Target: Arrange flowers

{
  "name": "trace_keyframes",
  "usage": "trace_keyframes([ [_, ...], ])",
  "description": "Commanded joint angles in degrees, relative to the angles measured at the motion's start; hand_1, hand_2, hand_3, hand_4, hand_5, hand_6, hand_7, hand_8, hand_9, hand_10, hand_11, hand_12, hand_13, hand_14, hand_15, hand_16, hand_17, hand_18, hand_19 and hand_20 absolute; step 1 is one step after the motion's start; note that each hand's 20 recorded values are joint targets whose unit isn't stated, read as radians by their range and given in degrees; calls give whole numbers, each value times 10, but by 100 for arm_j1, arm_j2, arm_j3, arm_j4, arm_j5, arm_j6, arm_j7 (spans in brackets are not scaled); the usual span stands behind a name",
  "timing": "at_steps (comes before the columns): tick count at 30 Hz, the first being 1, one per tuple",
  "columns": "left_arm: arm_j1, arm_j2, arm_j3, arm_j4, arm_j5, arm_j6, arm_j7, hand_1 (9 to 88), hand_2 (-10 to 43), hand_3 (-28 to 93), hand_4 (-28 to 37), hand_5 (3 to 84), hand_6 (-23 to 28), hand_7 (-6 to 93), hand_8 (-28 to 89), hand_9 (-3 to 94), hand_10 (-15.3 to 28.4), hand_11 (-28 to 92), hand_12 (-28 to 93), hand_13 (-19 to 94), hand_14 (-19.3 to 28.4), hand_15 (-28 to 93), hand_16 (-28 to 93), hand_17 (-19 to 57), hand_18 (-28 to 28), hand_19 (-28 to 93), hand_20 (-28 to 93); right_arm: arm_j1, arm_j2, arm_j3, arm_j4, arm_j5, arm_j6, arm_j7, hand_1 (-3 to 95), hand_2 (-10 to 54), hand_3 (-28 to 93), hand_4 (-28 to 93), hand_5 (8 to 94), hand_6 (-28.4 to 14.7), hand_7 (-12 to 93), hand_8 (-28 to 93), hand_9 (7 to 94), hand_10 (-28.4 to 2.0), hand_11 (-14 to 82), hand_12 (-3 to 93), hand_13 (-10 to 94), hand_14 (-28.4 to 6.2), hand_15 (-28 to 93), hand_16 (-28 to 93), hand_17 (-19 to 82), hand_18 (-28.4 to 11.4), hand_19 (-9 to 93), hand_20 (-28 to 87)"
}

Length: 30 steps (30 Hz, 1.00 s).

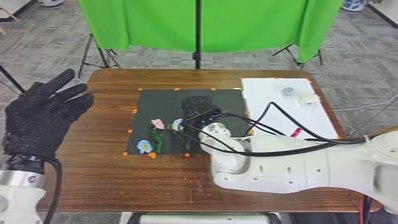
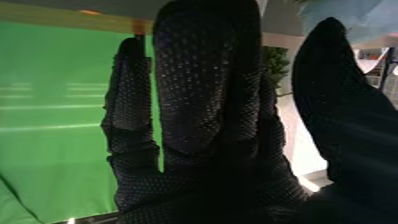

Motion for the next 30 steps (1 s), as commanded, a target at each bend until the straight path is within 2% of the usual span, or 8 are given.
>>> trace_keyframes([
  [1,65,-11,12,27,-11,14,-27,221,85,772,-262,373,107,153,-97,345,222,306,115,264,284,605,-128,-59,268,656,155,122,-90,26,-3,-76,118,39,371,-95,751,-283,704,0,170,-123,886,-99,242,167,876,-46,520,204,336,-194,818,131],
  [9,163,-77,-56,-4,0,48,-60,221,86,773,-262,372,107,153,-98,345,222,307,115,263,284,605,-128,-59,267,657,154,121,8,141,-13,-39,417,184,350,-85,758,-280,704,-4,168,-123,894,-102,242,167,882,-48,521,201,340,-199,823,129],
  [11,156,-93,-54,-5,3,49,-97,221,86,773,-262,372,107,153,-98,345,221,308,116,263,284,605,-128,-59,267,657,153,131,58,174,-39,-48,353,232,330,-45,764,-276,702,-6,165,-123,898,-106,242,167,886,-51,524,202,343,-202,826,127],
  [13,190,-97,-65,-6,1,52,-64,220,86,773,-262,373,108,152,-98,345,221,307,115,263,284,605,-128,-59,267,657,153,123,88,230,-35,74,310,179,315,4,772,-271,699,-8,163,-123,900,-110,244,168,888,-52,526,202,344,-205,830,125],
  [17,171,-92,-35,-3,1,57,-48,220,86,773,-263,373,108,152,-97,345,222,307,115,263,284,605,-128,-58,267,657,153,-55,176,642,-90,610,-303,-58,304,84,802,-247,668,-8,152,-122,897,-119,247,171,882,-59,538,206,339,-209,834,118],
  [24,139,-61,-14,6,3,33,-46,221,86,773,-262,373,108,152,-97,345,222,307,115,263,284,605,-128,-59,267,658,152,-443,217,1400,-157,1315,-1555,-92,277,128,842,-218,558,-5,130,-120,884,-133,256,174,859,-79,573,201,323,-222,829,111],
  [26,139,-69,-15,-2,7,53,-66,220,86,773,-262,373,108,152,-97,345,222,307,115,263,284,605,-128,-59,268,658,151,-516,224,1485,-143,1326,-1689,-67,271,135,846,-213,554,-5,128,-120,886,-134,262,175,857,-81,580,197,322,-226,831,111],
  [30,178,-88,-45,-7,6,52,-74,220,86,773,-262,373,108,151,-97,344,221,307,116,263,284,605,-128,-59,268,659,151,-506,246,1422,-163,1287,-1580,-7,267,146,853,-207,564,-3,131,-120,891,-133,269,176,859,-83,589,192,323,-228,834,111],
])
